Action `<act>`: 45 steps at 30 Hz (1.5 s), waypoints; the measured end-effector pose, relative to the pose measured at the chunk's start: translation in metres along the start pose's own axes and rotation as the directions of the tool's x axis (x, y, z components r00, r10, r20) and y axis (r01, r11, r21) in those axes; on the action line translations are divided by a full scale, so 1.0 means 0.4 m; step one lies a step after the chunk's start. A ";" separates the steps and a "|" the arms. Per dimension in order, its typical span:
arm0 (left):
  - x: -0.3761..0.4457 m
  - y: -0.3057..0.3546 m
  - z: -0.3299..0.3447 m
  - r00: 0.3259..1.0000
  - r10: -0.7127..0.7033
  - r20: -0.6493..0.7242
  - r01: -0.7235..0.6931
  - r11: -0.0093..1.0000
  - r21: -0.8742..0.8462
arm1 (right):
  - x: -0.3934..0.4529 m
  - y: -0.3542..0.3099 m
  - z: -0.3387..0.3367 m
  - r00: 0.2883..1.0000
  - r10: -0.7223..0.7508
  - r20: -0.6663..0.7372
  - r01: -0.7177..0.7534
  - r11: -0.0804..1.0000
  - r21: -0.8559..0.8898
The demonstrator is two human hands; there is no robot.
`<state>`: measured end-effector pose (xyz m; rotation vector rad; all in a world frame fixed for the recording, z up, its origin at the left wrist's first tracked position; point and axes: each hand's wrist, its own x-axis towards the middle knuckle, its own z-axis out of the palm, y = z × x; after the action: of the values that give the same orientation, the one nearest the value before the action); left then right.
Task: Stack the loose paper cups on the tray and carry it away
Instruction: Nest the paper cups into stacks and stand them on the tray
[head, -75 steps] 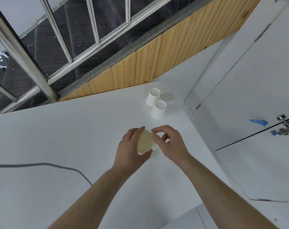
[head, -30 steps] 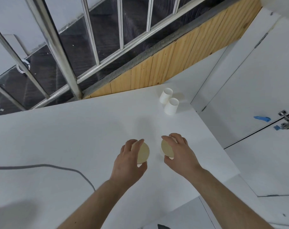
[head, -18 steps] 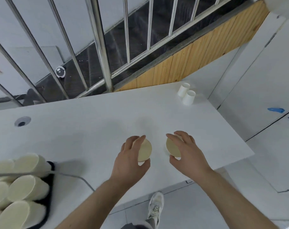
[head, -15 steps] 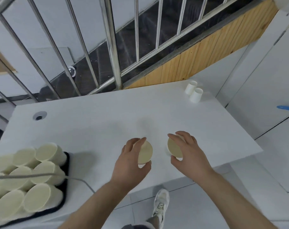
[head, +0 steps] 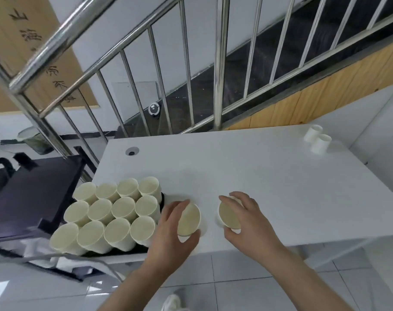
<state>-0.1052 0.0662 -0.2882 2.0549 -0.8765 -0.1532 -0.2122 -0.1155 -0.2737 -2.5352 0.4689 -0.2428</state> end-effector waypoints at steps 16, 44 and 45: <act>-0.018 -0.331 -0.347 0.991 -0.107 -0.083 0.117 0.985 0.128 | 0.177 -0.368 0.264 0.970 -0.136 0.203 0.142 0.990 -0.016; 0.012 -0.471 -0.319 0.971 -0.166 0.174 0.108 0.946 0.304 | 0.231 -0.357 0.424 0.913 -0.005 0.407 0.092 0.976 -0.195; 0.012 -0.472 -0.319 0.968 -0.176 0.180 0.111 0.940 0.322 | 0.232 -0.356 0.426 0.912 -0.002 0.411 0.093 0.975 -0.201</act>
<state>0.0503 0.2199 -0.3532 2.4329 -0.9208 -0.3330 -0.0415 0.0442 -0.3315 -2.7111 0.2777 0.3392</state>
